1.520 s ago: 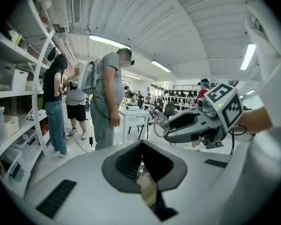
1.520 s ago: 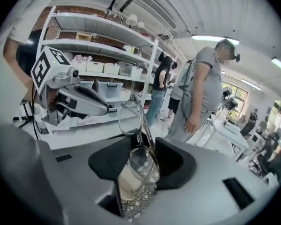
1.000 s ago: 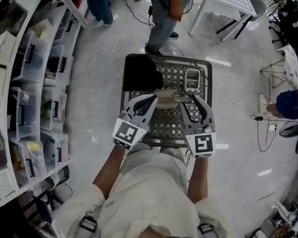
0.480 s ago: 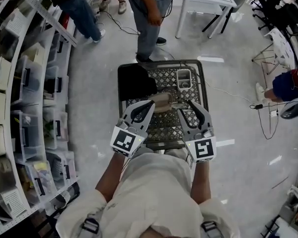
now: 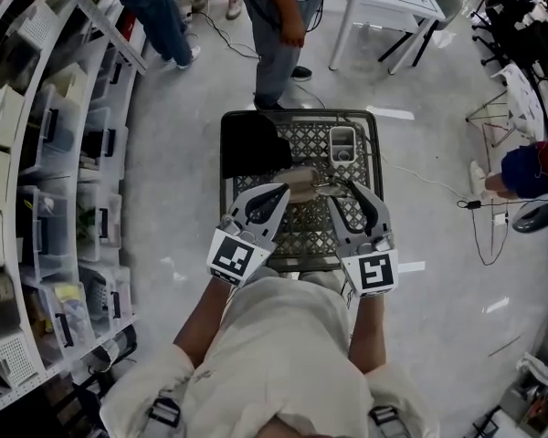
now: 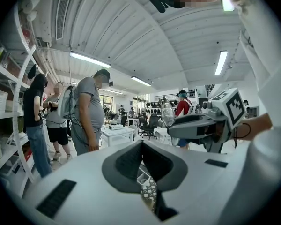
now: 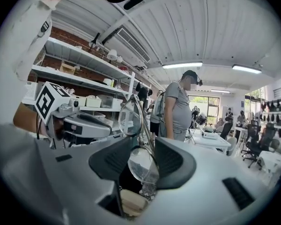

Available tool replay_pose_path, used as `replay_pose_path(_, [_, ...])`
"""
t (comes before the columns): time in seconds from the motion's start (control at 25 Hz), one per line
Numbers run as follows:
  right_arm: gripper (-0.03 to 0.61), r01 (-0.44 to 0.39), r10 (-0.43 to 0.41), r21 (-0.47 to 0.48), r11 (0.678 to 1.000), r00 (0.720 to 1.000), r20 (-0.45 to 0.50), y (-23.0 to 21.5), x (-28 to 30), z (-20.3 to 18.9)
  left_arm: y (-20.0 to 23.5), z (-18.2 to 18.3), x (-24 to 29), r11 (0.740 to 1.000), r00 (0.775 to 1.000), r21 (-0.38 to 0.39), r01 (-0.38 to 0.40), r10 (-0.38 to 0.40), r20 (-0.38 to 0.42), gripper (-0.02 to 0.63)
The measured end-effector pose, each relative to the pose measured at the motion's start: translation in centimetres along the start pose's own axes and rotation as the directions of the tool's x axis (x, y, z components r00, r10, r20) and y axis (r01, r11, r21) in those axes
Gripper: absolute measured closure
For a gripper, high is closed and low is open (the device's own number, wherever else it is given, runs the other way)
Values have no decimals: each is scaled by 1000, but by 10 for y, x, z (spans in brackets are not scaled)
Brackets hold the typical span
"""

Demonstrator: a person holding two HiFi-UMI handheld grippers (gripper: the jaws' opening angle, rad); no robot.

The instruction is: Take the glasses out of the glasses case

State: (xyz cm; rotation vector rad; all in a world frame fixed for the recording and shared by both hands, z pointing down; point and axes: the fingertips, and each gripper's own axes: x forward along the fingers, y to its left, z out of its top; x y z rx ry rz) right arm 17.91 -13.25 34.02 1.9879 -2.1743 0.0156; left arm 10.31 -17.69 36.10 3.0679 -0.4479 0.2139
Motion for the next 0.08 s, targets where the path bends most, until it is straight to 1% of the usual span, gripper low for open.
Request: replay_pose_path(0.08, [411,-7,7,-5,1000,1000,1,3,2,3,1,0,-1,1000,1000,-1,-2,2,-4,603])
